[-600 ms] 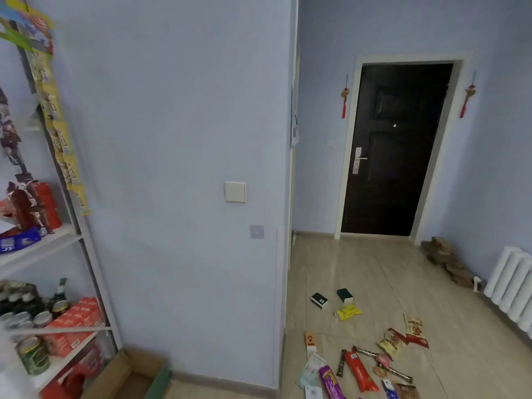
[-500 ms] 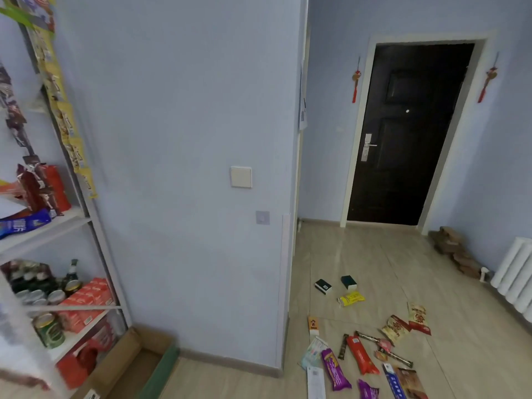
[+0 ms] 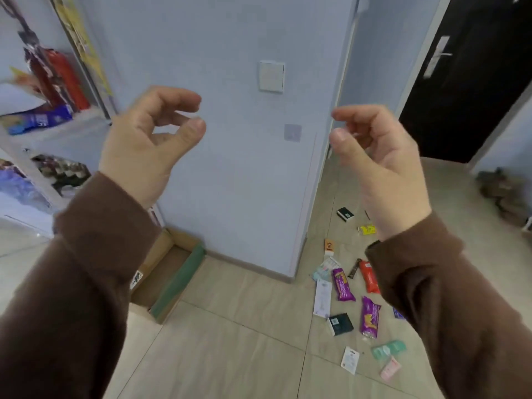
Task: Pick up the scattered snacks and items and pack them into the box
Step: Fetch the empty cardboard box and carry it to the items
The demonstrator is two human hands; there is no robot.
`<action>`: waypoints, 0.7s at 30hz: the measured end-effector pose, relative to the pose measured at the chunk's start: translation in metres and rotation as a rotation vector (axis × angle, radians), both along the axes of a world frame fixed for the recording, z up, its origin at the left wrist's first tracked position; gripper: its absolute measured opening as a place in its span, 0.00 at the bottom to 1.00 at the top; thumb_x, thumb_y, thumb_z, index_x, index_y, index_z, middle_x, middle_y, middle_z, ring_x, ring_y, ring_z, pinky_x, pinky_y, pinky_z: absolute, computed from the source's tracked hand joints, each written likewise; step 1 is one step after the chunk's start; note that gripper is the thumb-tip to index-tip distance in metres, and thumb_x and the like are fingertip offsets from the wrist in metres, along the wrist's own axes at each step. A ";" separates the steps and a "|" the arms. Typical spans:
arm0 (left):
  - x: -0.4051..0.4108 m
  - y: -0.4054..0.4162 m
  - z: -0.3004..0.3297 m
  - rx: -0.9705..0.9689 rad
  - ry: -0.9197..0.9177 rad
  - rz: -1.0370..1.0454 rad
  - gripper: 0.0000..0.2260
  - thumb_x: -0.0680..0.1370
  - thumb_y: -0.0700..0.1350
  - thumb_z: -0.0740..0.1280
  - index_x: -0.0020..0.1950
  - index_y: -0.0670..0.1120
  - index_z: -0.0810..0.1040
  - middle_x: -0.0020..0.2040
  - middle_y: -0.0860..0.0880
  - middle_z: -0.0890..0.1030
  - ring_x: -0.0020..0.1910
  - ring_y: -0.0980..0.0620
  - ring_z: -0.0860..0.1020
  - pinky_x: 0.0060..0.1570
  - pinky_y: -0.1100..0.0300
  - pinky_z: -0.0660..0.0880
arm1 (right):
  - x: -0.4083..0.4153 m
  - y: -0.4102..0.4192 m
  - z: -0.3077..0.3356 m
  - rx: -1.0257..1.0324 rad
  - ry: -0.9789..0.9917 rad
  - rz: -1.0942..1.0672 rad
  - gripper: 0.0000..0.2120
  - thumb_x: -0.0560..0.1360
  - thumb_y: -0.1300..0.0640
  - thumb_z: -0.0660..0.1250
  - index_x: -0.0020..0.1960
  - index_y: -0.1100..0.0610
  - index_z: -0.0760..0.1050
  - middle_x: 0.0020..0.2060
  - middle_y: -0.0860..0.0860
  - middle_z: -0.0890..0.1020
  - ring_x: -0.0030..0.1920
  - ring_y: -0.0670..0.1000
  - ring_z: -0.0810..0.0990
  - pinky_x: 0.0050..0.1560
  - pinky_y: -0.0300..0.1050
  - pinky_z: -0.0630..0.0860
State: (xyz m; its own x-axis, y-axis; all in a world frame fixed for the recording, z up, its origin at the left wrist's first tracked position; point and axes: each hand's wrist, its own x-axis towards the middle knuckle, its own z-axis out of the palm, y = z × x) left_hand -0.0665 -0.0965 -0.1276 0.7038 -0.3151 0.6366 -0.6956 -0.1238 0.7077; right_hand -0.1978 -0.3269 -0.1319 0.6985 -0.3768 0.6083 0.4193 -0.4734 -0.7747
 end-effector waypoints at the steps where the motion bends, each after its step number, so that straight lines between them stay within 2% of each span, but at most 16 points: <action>1: 0.011 0.000 -0.015 0.016 0.055 0.020 0.11 0.78 0.43 0.69 0.60 0.45 0.77 0.56 0.51 0.79 0.48 0.63 0.76 0.49 0.69 0.75 | 0.009 -0.002 -0.014 -0.011 0.057 0.002 0.08 0.79 0.57 0.69 0.58 0.54 0.77 0.46 0.52 0.78 0.44 0.46 0.75 0.46 0.37 0.73; 4: 0.034 0.002 -0.060 0.092 0.214 0.043 0.10 0.76 0.46 0.70 0.57 0.51 0.78 0.55 0.56 0.80 0.47 0.64 0.76 0.47 0.68 0.73 | 0.034 -0.007 -0.060 -0.030 0.227 -0.004 0.11 0.78 0.55 0.70 0.59 0.52 0.77 0.49 0.52 0.78 0.43 0.43 0.74 0.44 0.33 0.72; 8: 0.058 0.013 -0.121 0.207 0.341 0.123 0.11 0.72 0.54 0.71 0.54 0.58 0.78 0.56 0.54 0.80 0.49 0.57 0.77 0.52 0.59 0.75 | 0.067 -0.008 -0.121 -0.047 0.411 0.017 0.12 0.76 0.52 0.71 0.59 0.49 0.76 0.51 0.47 0.77 0.42 0.42 0.73 0.46 0.35 0.71; 12: 0.079 0.031 -0.189 0.348 0.439 0.202 0.10 0.76 0.48 0.72 0.57 0.52 0.79 0.46 0.58 0.78 0.46 0.54 0.77 0.54 0.54 0.75 | 0.100 0.004 -0.181 -0.097 0.569 0.048 0.14 0.77 0.51 0.70 0.61 0.49 0.74 0.52 0.46 0.75 0.43 0.44 0.73 0.46 0.38 0.69; 16: 0.106 0.055 -0.251 0.515 0.566 0.235 0.13 0.76 0.48 0.72 0.60 0.47 0.79 0.55 0.47 0.82 0.53 0.47 0.80 0.60 0.51 0.75 | 0.137 0.022 -0.234 -0.144 0.724 0.068 0.16 0.77 0.51 0.70 0.63 0.51 0.74 0.54 0.48 0.75 0.42 0.44 0.73 0.47 0.39 0.70; 21: 0.146 0.096 -0.314 0.647 0.683 0.253 0.17 0.77 0.47 0.71 0.64 0.43 0.77 0.59 0.46 0.80 0.55 0.47 0.78 0.54 0.60 0.70 | 0.189 0.056 -0.293 -0.198 0.868 0.086 0.16 0.77 0.50 0.70 0.63 0.51 0.74 0.53 0.48 0.75 0.40 0.42 0.72 0.46 0.39 0.69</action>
State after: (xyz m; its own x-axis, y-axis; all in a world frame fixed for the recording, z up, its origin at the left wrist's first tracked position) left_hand 0.0796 -0.0003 -0.4416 0.9524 -0.2487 -0.1764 -0.0600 -0.7199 0.6915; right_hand -0.0089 -0.2711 -0.4246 0.9642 -0.2459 -0.0995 -0.2364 -0.6262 -0.7430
